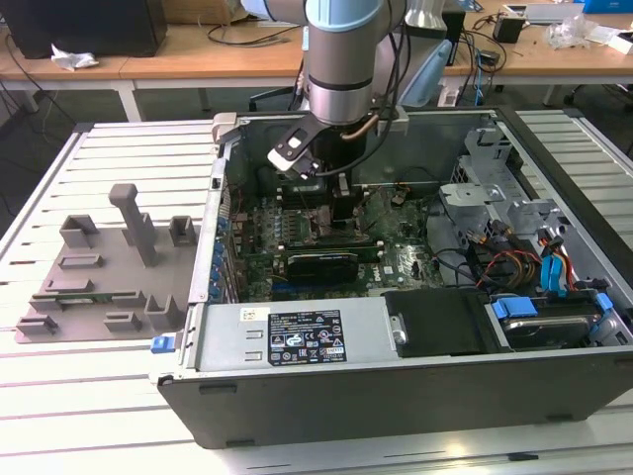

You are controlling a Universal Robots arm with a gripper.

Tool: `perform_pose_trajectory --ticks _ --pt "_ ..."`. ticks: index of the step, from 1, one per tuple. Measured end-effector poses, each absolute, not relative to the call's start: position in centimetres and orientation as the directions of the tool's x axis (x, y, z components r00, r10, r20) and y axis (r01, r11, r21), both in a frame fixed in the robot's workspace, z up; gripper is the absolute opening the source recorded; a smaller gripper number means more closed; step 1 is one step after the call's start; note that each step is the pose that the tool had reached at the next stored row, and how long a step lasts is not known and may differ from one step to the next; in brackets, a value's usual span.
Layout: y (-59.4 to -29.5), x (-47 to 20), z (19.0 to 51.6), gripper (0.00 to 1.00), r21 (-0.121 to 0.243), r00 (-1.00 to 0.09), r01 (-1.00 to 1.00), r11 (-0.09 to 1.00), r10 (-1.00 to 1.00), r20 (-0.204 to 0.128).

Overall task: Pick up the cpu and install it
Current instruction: 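Place the cpu into insertion slot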

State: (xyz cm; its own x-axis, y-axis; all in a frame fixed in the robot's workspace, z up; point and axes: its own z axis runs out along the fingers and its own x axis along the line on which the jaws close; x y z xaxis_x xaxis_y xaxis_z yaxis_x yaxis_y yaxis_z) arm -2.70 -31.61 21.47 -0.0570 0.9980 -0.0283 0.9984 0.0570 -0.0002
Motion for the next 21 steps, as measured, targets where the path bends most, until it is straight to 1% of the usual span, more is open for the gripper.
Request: perform_pose_trajectory --ticks 6,21 --pt "-31.6 -2.4 20.8 0.55 -0.003 -0.025 1.0 0.025 0.999 -0.028" --pt "-31.6 -2.4 20.0 0.55 -0.003 -0.006 1.0 0.006 1.0 -0.024"
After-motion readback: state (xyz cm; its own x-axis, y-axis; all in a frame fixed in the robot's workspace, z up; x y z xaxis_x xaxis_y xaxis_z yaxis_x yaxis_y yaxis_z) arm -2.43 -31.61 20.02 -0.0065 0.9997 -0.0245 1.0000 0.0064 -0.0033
